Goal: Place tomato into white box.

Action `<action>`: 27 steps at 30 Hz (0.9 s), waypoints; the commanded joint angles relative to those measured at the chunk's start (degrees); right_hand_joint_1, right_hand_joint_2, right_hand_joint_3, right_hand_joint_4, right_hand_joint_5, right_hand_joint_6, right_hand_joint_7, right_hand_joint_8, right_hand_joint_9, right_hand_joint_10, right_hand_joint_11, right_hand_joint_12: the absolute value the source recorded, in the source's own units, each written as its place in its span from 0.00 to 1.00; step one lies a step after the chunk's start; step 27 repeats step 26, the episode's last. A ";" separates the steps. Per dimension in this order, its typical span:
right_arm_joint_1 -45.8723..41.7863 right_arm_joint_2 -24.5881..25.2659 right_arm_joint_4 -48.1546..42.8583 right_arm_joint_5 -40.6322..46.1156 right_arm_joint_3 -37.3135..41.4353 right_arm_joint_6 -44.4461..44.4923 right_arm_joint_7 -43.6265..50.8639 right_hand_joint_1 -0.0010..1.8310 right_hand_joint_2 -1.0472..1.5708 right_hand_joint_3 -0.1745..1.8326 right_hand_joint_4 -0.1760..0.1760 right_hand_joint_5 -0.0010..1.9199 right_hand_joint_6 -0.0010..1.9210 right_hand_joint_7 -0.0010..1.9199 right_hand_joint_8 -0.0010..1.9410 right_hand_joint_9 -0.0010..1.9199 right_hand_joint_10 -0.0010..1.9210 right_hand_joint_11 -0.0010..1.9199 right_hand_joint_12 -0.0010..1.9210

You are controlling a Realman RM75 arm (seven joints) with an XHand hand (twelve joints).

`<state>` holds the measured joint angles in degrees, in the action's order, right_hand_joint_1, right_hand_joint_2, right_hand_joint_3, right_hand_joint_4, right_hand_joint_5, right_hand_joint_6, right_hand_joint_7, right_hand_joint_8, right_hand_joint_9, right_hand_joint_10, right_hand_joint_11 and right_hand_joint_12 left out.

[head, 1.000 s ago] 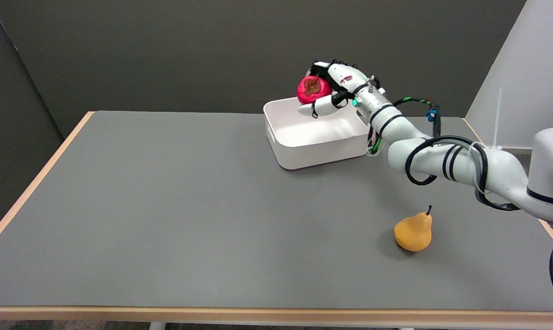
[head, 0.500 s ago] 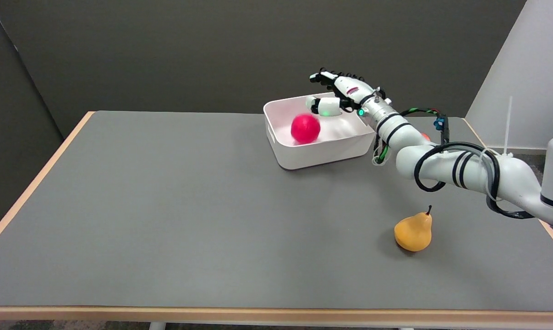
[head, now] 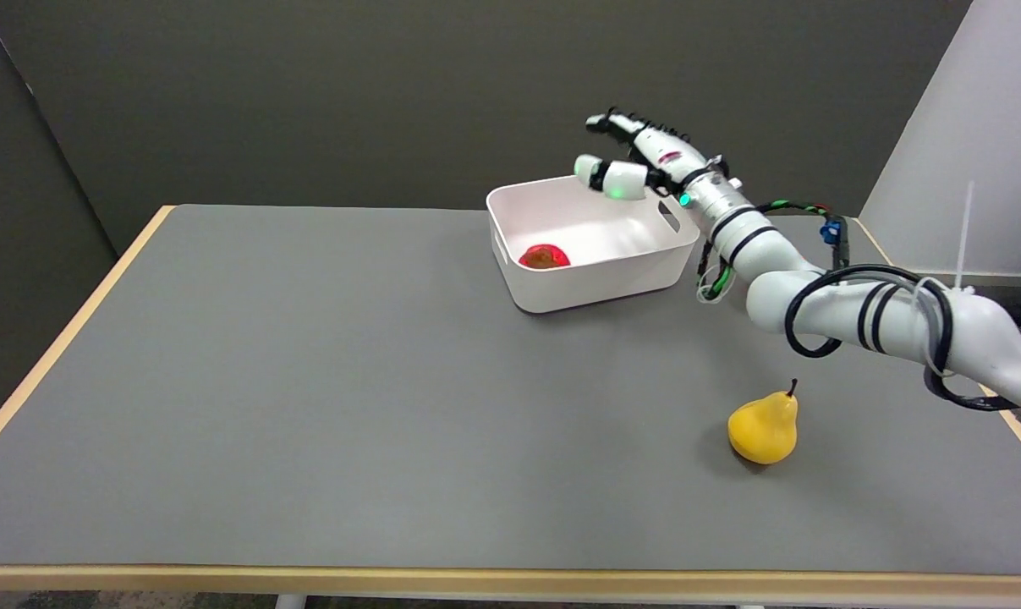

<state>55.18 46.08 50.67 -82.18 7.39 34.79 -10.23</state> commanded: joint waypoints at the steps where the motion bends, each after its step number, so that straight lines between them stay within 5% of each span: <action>1: -3.91 -14.15 10.54 3.07 3.80 16.95 -33.96 0.04 0.61 0.59 0.81 0.02 0.17 0.01 0.08 0.01 0.15 0.00 0.37; 6: -8.74 -18.70 13.50 6.29 4.56 21.68 -41.90 0.10 0.63 0.62 0.71 0.02 0.11 0.00 0.05 0.01 0.09 0.00 0.26; 8: -10.82 -20.31 13.95 6.37 4.56 24.57 -44.93 0.05 0.62 0.59 0.70 0.01 0.13 0.00 0.06 0.00 0.13 0.00 0.27; 15: -20.31 -23.35 13.91 6.45 5.32 31.79 -62.45 0.04 0.69 0.59 0.37 0.02 0.15 0.01 0.11 0.00 0.17 0.00 0.20; 27: -31.86 -23.68 15.17 6.53 15.69 35.39 -65.32 0.09 0.74 0.52 0.29 0.00 0.15 0.00 0.07 0.00 0.11 0.00 0.11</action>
